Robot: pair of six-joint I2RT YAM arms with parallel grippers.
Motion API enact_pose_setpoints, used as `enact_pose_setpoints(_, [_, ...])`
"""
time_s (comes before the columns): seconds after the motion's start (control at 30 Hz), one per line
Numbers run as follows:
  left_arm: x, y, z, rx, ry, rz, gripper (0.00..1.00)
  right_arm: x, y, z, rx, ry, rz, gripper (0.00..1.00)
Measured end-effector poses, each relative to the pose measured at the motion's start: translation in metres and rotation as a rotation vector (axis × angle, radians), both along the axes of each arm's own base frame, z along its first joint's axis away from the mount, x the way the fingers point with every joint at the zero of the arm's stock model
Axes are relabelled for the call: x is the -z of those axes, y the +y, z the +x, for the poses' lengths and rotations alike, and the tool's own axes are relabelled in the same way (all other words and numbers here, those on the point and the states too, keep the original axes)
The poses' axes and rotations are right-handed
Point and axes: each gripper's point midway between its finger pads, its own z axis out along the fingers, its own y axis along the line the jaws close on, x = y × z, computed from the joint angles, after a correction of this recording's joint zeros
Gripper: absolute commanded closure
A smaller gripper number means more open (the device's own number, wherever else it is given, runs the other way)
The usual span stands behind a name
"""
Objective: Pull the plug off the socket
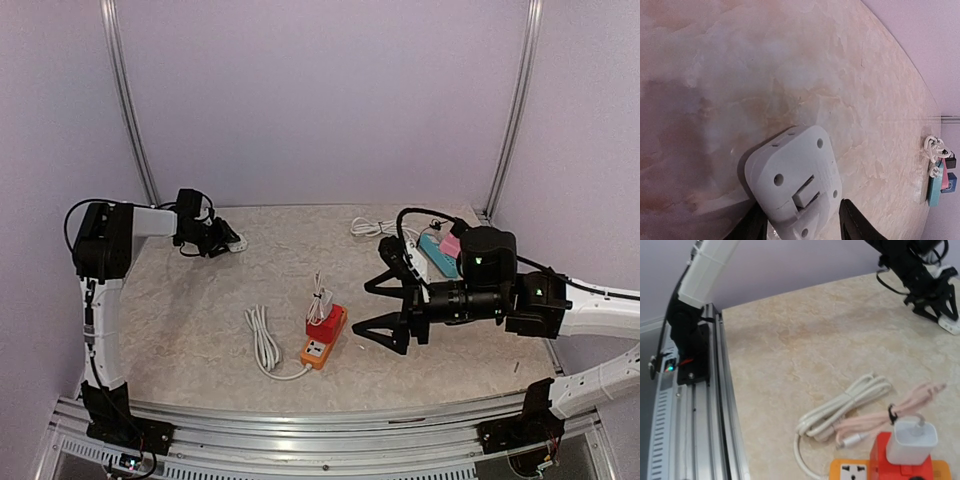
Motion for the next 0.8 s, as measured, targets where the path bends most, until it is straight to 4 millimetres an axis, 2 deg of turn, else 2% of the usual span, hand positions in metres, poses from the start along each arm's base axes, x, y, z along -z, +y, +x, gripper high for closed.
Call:
enact_pose_setpoints(0.07, [-0.002,0.004,-0.003,-0.011,0.007,0.020,0.38,0.005,-0.002,0.001,0.013,0.001,-0.009,0.07])
enact_pose_setpoints(0.13, [-0.005,0.011,-0.012,-0.020,0.016,0.046,0.35,0.012,-0.004,0.004,0.029,0.004,-0.023,0.07])
enact_pose_setpoints(0.23, [-0.022,0.017,-0.029,-0.026,0.008,0.073,0.30,0.024,-0.007,0.007,0.053,0.007,-0.044,0.07])
enact_pose_setpoints(0.3, [-0.044,0.019,-0.038,-0.025,-0.025,0.082,0.24,0.030,-0.010,0.010,0.075,0.004,-0.049,0.07])
enact_pose_setpoints(0.43, [-0.101,0.014,-0.067,-0.006,-0.139,0.107,0.15,0.039,-0.016,0.016,0.120,-0.019,-0.035,0.07])
enact_pose_setpoints(0.5, [-0.128,0.001,-0.084,0.027,-0.212,0.125,0.13,0.043,-0.017,0.019,0.137,-0.027,-0.036,0.07])
enact_pose_setpoints(0.57, [-0.149,-0.021,-0.105,0.079,-0.274,0.139,0.11,0.048,-0.017,0.022,0.153,-0.036,-0.037,0.07])
enact_pose_setpoints(0.8, [-0.186,-0.104,-0.206,0.309,-0.435,0.171,0.09,0.073,-0.018,0.030,0.191,-0.085,-0.025,0.07])
